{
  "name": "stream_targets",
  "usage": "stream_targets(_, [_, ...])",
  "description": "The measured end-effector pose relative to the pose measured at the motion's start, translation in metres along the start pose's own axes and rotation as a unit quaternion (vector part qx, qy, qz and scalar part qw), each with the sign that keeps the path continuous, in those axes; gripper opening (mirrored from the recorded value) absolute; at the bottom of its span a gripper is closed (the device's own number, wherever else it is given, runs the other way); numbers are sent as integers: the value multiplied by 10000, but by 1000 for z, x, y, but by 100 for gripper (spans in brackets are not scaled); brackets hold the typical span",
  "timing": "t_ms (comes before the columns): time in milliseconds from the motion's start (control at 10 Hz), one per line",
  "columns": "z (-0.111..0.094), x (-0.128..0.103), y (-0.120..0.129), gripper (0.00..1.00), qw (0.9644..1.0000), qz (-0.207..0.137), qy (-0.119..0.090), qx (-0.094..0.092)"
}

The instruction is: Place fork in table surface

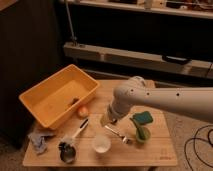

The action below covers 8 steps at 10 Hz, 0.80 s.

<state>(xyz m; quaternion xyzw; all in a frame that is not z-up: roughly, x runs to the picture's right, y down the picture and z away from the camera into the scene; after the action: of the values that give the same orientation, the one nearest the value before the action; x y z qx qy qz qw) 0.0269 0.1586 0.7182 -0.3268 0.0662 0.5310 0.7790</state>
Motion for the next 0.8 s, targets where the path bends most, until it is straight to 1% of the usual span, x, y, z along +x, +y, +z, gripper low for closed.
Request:
stream_targets(100, [7,9,-8,65,10000,6,85,46])
stream_targets(400, [17,29,-26,65,9999,-6,160,59])
stream_targets(500, [20,32,-30,65,9998,-6,184,74])
stream_targets(800, [45,39,-34,65,9993,-55,343,114])
